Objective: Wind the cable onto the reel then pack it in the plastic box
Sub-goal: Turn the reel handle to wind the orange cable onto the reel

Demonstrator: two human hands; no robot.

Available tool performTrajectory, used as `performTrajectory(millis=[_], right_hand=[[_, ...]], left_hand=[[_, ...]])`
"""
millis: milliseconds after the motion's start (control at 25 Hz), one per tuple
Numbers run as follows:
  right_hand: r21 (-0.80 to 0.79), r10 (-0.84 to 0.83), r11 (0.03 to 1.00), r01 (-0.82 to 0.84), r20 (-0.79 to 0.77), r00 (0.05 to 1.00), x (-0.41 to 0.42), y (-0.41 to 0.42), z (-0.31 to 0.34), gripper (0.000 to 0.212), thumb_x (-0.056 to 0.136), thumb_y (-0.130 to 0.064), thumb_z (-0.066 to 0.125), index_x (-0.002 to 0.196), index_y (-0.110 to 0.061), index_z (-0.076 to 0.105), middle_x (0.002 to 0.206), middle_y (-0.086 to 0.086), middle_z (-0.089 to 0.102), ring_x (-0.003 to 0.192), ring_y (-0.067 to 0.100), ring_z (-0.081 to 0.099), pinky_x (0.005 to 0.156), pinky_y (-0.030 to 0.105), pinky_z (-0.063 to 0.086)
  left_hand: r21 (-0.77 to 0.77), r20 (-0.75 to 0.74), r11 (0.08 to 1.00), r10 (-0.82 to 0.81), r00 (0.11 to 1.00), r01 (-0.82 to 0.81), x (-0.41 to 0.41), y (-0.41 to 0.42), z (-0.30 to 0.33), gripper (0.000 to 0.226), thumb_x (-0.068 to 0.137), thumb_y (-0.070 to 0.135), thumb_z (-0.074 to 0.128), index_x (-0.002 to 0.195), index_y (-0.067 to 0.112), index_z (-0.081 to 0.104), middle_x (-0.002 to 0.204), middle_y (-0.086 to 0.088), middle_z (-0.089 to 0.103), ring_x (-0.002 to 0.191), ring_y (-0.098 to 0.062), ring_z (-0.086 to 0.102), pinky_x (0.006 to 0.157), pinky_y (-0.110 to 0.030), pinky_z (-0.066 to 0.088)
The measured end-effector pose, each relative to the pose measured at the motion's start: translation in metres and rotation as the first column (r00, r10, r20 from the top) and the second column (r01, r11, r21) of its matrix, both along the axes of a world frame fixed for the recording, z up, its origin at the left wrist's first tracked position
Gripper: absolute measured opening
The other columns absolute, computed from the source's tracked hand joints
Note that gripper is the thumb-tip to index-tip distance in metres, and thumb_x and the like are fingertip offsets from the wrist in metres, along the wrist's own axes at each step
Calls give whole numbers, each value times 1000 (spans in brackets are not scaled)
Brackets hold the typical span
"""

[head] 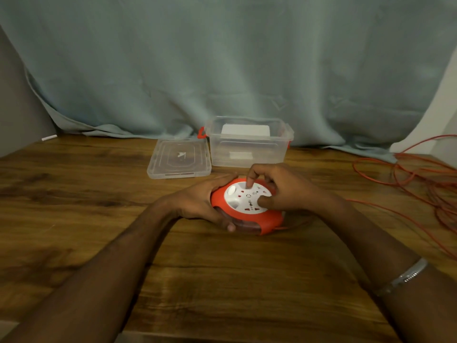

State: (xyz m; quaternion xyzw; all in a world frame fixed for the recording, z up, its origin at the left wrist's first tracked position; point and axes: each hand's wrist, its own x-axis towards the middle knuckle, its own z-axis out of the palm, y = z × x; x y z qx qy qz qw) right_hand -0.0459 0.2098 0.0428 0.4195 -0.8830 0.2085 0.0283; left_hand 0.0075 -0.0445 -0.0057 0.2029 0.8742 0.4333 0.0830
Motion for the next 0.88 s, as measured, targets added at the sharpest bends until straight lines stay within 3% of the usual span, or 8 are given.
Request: performTrajectory(millis=[120, 200, 320, 520, 640, 800, 880], right_hand=[[49, 10, 999, -14, 86, 996, -4, 8, 5, 42, 79, -20, 84, 114, -37, 69, 91, -23, 64, 78, -2, 62, 55, 14, 45], [41, 36, 998, -43, 160, 986, -7, 12, 6, 42, 82, -21, 84, 117, -39, 69, 112, -18, 70, 96, 4, 69, 66, 21, 60], [11, 58, 998, -62, 208, 976, -7, 15, 9, 39, 80, -21, 88, 111, -36, 70, 118, -12, 72, 104, 10, 72, 76, 35, 66], [81, 37, 996, -45, 105, 994, -2, 12, 7, 30, 69, -46, 88, 82, -28, 68, 101, -7, 73, 93, 16, 69, 75, 46, 59], [89, 41, 995, -45, 43, 998, -1, 9, 3, 39, 70, -48, 89, 65, -21, 62, 80, -5, 65, 75, 15, 61, 64, 40, 48], [118, 29, 993, -17, -104, 994, 5, -1, -4, 61, 74, -66, 74, 52, -16, 46, 56, 3, 55, 55, 23, 52, 54, 35, 36], [137, 14, 991, 11, -179, 984, 12, -10, -7, 68, 78, -71, 65, 47, -16, 40, 45, 0, 43, 45, 19, 41, 54, 34, 33]], left_hand=[[-56, 32, 998, -3, 999, 5, -2, 2, 0, 132, 58, 32, 102, 162, 40, 21, 147, 28, 45, 130, 3, 53, 108, -18, 48], [-86, 42, 996, 5, 999, -1, -2, 3, 0, 144, 51, 45, 99, 167, 36, 15, 147, 30, 41, 131, 6, 50, 107, -15, 46], [-76, 55, 997, 14, 998, -10, -2, 2, 0, 144, 48, 48, 98, 167, 34, 18, 153, 21, 46, 135, -4, 53, 114, -27, 49], [-69, 50, 997, 23, 998, -20, 0, 3, 1, 148, 45, 51, 100, 168, 32, 20, 159, 14, 46, 140, -9, 52, 120, -41, 46], [-108, 26, 993, 40, 999, -37, 0, 4, 2, 154, 40, 64, 99, 168, 32, 18, 165, 12, 38, 146, -12, 46, 123, -42, 42], [-125, 7, 991, 48, 999, -47, -2, 5, 1, 147, 46, 60, 95, 168, 31, 17, 167, 11, 35, 147, -15, 43, 125, -46, 39], [-125, -3, 991, 48, 999, -48, -2, 5, 0, 146, 47, 59, 94, 168, 31, 18, 166, 11, 36, 146, -13, 45, 124, -44, 40]])
